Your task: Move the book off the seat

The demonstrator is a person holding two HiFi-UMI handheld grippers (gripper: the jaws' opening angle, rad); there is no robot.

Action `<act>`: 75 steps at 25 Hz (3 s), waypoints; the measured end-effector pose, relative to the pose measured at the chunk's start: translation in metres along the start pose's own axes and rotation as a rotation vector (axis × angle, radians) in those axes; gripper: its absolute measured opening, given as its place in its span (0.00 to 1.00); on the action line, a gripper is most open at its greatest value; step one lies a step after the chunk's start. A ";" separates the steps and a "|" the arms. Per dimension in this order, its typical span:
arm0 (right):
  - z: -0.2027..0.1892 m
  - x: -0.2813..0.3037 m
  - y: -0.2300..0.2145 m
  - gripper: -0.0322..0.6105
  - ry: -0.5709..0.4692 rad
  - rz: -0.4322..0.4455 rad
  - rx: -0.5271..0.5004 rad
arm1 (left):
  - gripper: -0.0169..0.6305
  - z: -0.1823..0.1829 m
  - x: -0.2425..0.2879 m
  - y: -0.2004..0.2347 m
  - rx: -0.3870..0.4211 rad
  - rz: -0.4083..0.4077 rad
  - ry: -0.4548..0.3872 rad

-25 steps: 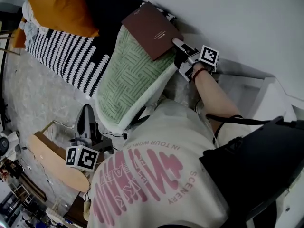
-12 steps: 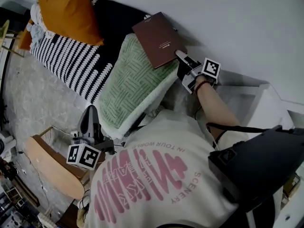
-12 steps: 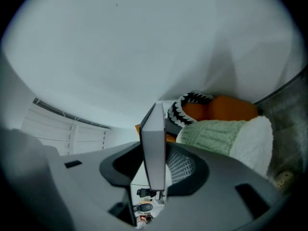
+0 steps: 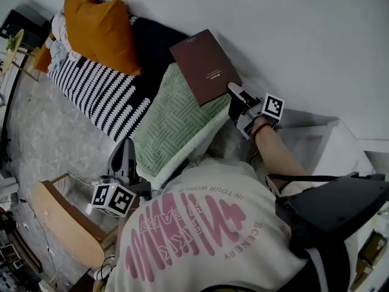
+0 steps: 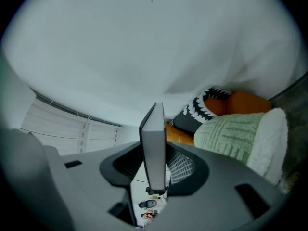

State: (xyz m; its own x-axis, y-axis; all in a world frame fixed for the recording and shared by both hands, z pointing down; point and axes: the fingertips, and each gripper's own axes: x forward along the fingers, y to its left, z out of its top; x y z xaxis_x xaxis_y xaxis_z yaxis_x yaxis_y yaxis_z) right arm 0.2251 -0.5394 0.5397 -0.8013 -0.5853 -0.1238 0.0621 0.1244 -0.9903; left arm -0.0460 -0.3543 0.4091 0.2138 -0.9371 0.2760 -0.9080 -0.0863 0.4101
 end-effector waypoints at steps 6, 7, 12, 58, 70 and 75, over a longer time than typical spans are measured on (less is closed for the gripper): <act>-0.010 0.003 0.042 0.30 0.007 0.112 -0.008 | 0.04 0.006 -0.001 -0.002 -0.003 -0.018 -0.041; -0.011 0.004 0.049 0.30 0.007 0.129 -0.013 | 0.04 0.009 -0.001 -0.002 -0.003 -0.021 -0.049; -0.019 0.010 0.081 0.30 0.012 0.206 -0.043 | 0.04 0.021 -0.004 -0.008 0.003 -0.049 -0.079; -0.192 -0.013 0.185 0.30 0.000 0.349 -0.117 | 0.04 0.053 -0.128 0.037 0.047 -0.181 -0.124; -0.198 -0.013 0.193 0.30 0.032 0.351 -0.132 | 0.04 0.056 -0.131 0.028 0.039 -0.221 -0.160; -0.203 -0.007 0.195 0.30 0.076 0.360 -0.107 | 0.04 0.049 -0.143 0.031 0.060 -0.149 -0.144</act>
State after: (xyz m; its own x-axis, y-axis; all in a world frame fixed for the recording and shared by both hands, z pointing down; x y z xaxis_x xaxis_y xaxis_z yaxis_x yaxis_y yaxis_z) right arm 0.1215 -0.3484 0.3605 -0.7815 -0.4285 -0.4536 0.2887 0.3962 -0.8716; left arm -0.1230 -0.2394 0.3394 0.2975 -0.9508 0.0871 -0.8910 -0.2437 0.3831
